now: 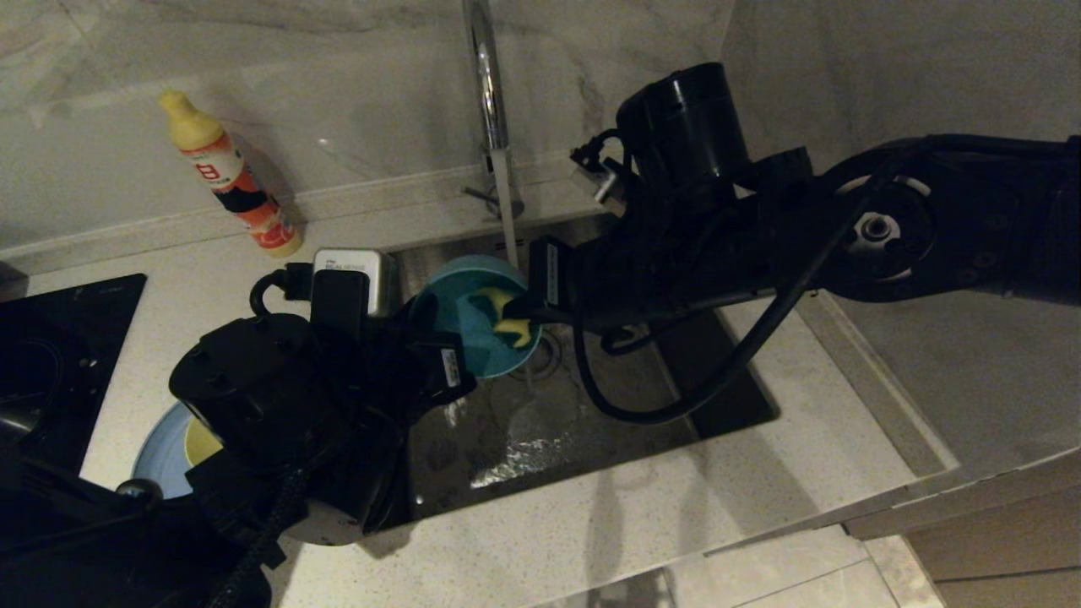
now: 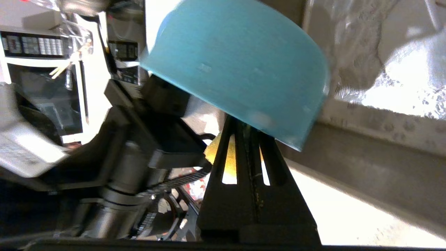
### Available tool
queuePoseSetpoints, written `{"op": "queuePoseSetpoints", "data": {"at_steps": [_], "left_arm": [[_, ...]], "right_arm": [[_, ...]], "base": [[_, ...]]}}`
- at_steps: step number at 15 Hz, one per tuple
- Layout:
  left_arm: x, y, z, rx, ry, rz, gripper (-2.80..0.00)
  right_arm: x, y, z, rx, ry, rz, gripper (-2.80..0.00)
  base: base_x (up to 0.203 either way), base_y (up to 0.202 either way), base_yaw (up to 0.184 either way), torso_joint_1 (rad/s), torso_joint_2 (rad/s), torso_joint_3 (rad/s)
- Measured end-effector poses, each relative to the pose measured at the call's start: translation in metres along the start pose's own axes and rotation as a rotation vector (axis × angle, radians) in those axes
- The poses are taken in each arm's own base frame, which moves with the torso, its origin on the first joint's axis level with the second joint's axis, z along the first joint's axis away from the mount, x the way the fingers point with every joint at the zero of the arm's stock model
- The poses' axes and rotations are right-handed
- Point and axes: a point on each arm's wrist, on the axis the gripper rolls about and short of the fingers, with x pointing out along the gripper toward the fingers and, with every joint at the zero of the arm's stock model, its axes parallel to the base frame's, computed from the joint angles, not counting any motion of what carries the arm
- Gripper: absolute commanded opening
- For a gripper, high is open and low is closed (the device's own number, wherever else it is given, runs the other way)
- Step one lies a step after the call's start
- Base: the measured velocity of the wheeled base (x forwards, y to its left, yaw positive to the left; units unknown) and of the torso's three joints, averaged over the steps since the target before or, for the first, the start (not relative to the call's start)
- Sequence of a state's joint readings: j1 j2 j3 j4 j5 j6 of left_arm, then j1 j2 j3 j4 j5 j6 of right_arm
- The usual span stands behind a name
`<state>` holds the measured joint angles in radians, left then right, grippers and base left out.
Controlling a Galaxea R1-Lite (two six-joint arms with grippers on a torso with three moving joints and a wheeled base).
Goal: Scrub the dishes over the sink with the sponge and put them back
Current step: Wipe the bowl
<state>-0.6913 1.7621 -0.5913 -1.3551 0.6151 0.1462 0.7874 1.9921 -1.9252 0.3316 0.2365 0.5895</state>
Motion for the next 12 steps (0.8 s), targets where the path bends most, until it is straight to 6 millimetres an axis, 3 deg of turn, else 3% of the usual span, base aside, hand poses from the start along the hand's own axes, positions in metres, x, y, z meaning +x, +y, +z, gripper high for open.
{"op": "queuePoseSetpoints", "data": {"at_steps": [12], "left_arm": [[0.0, 0.0, -0.002, -0.01, -0.01, 0.004, -2.8]], "right_arm": [[-0.008, 0.003, 0.0, 0.002, -0.018, 0.012, -2.8]], "base": [[0.0, 0.0, 0.0, 0.0, 0.0, 0.0]]}}
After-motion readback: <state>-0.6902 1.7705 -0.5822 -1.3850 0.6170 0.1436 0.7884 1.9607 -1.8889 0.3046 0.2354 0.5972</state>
